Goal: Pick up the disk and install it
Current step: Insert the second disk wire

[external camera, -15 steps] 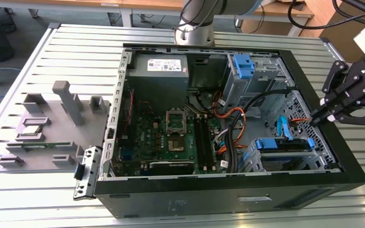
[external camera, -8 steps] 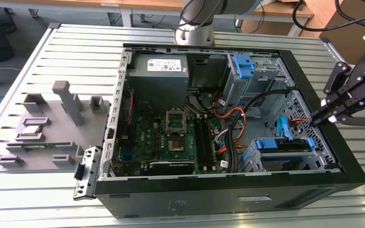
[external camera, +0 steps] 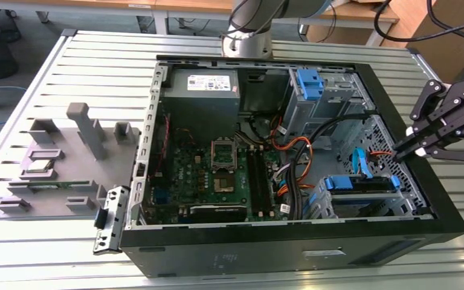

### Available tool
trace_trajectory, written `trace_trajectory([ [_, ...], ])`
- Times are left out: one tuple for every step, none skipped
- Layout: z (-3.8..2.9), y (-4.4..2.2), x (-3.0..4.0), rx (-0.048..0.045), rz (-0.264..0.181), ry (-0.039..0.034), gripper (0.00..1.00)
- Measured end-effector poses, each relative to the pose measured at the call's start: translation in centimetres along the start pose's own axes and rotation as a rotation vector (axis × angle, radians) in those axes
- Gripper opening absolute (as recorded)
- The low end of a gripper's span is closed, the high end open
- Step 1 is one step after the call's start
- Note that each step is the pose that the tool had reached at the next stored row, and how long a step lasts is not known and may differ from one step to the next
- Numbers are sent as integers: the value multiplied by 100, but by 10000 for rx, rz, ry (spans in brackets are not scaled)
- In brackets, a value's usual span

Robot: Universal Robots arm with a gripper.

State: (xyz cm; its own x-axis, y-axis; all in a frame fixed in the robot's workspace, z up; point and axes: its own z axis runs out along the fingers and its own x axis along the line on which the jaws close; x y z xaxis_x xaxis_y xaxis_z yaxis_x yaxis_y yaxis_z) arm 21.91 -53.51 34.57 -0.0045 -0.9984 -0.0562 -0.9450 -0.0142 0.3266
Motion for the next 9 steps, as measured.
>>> trace_trajectory([
  [0, 0, 0, -3, 1, 0, 24],
  [0, 1, 0, -7, 2, 0, 24],
  [0, 1, 0, -10, 2, 0, 24],
  [1, -1, 0, -10, 2, 3, 24],
  [2, -2, -3, -10, 5, 14, 24],
  [4, -6, -7, -10, 6, 22, 24],
  [6, -12, -11, -12, 10, 33, 24],
  [7, -18, -17, -15, 19, 56, 24],
  [8, -26, -21, -20, 28, 83, 24],
])
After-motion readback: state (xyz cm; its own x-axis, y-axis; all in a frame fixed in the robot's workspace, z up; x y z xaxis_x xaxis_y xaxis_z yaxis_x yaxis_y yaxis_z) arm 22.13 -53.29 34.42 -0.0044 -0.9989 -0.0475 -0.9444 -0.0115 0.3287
